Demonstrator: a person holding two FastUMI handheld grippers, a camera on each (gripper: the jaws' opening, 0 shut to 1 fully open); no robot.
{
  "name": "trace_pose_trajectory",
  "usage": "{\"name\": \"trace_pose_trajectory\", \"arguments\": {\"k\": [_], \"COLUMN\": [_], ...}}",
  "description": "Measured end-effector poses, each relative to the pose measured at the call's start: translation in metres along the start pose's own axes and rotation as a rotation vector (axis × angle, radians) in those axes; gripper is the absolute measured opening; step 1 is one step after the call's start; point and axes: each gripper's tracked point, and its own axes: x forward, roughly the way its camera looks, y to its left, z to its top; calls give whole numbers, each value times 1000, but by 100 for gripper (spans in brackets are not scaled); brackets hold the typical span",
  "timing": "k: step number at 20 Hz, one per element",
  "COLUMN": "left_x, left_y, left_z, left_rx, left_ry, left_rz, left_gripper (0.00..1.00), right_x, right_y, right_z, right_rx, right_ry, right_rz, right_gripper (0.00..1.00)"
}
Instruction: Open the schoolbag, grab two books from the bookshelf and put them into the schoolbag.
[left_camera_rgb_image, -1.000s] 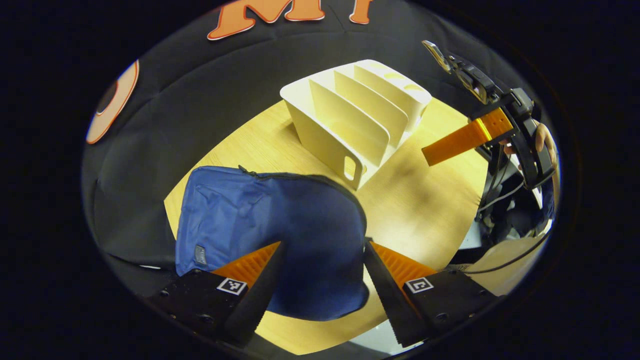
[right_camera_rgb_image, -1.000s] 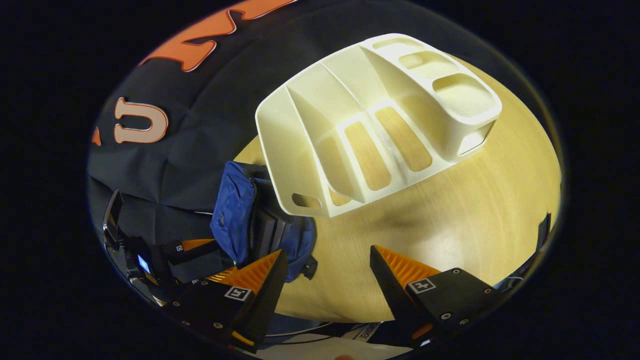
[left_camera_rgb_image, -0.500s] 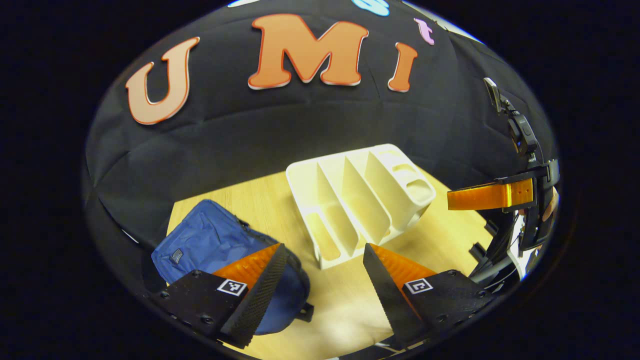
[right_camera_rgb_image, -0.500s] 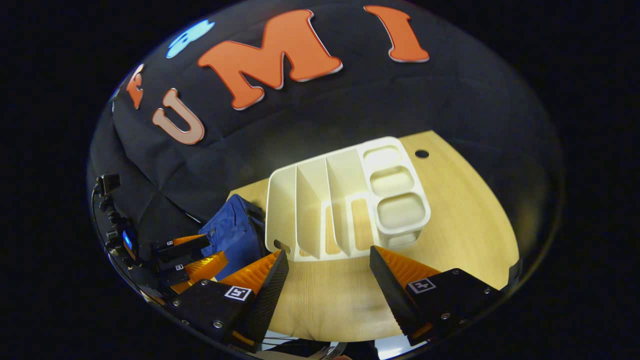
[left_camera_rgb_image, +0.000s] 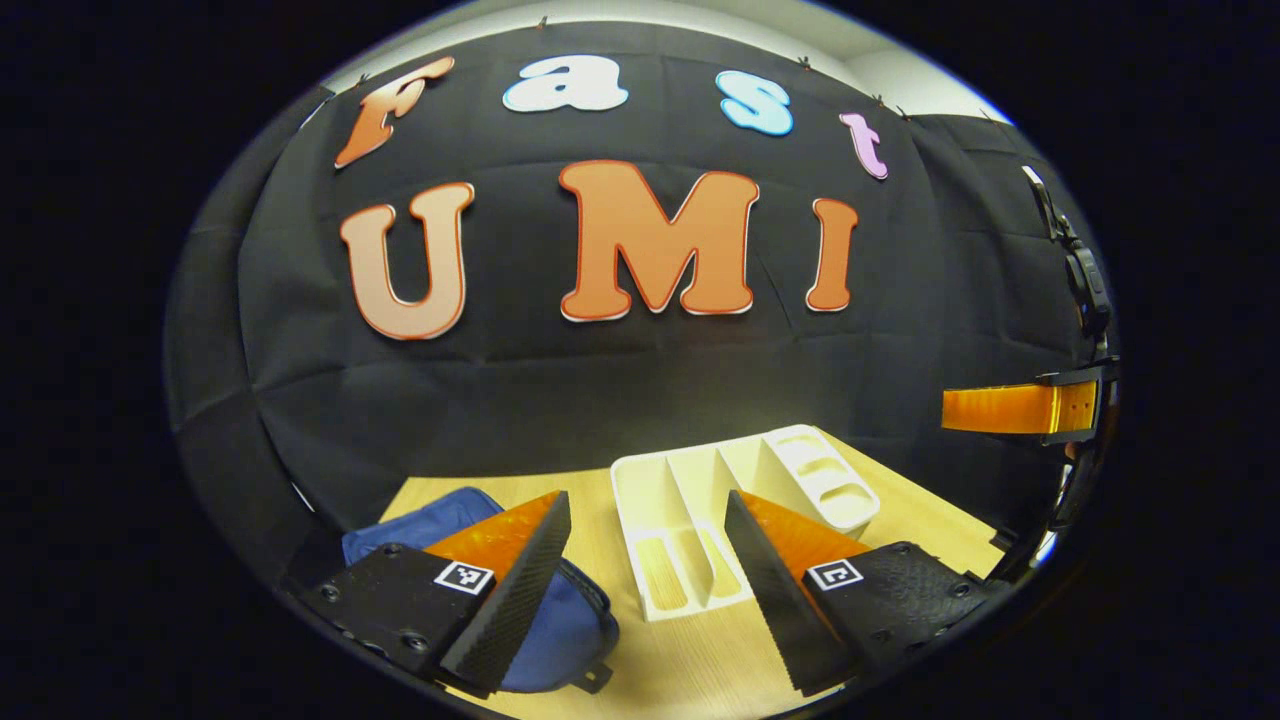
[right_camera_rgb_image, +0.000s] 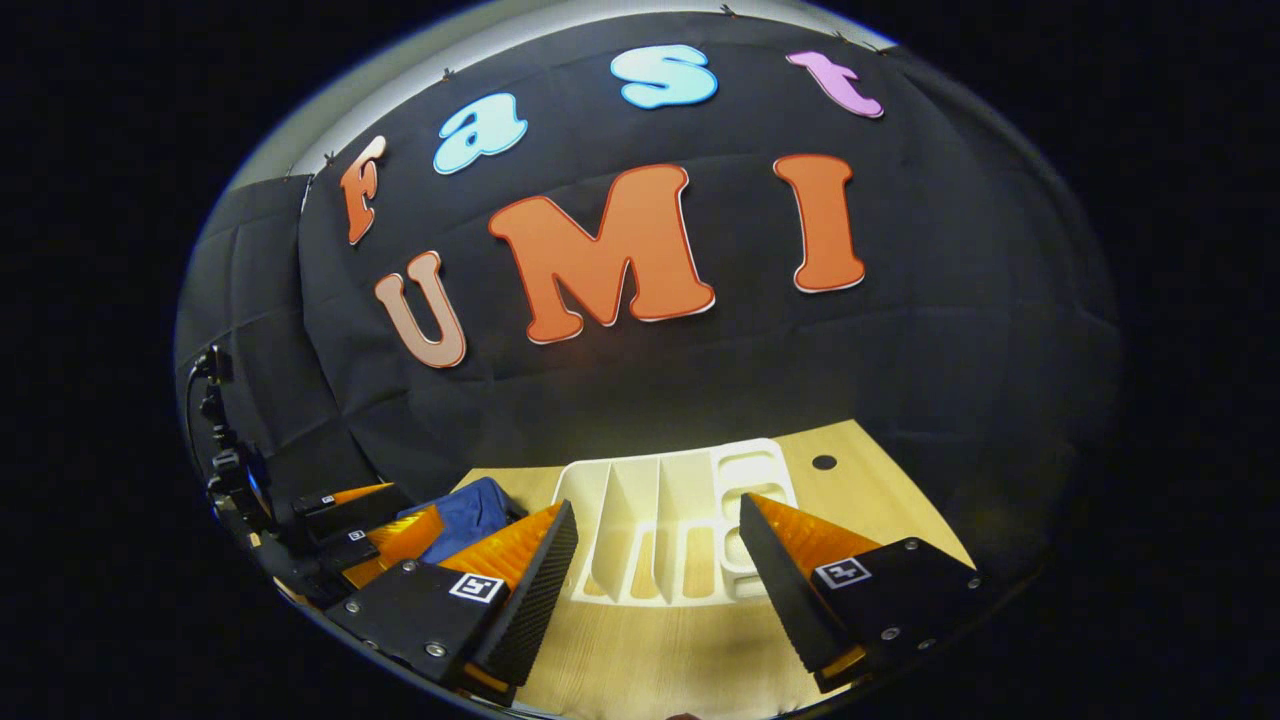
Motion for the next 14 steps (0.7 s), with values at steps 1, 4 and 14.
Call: {"name": "trace_pose_trajectory", "arguments": {"k": [1,4,14], "left_x": [-1,-3,-8], "left_y": [0,-6,-12], "left_z": [2,9,14], "left_rx": [1,-35,-69], "left_ry": [-7,-55,-117], "left_rz": [10,21,15], "left_gripper": [98,98,96], "right_x": [0,-4,-6], "right_y": [-2,-5,-12], "right_z": [3,9,6], "right_rx": [-15,-47,-56], "right_ry": [-31,-83,-117], "right_rz": [-17,-39,-67], "right_gripper": [97,97,97]}}
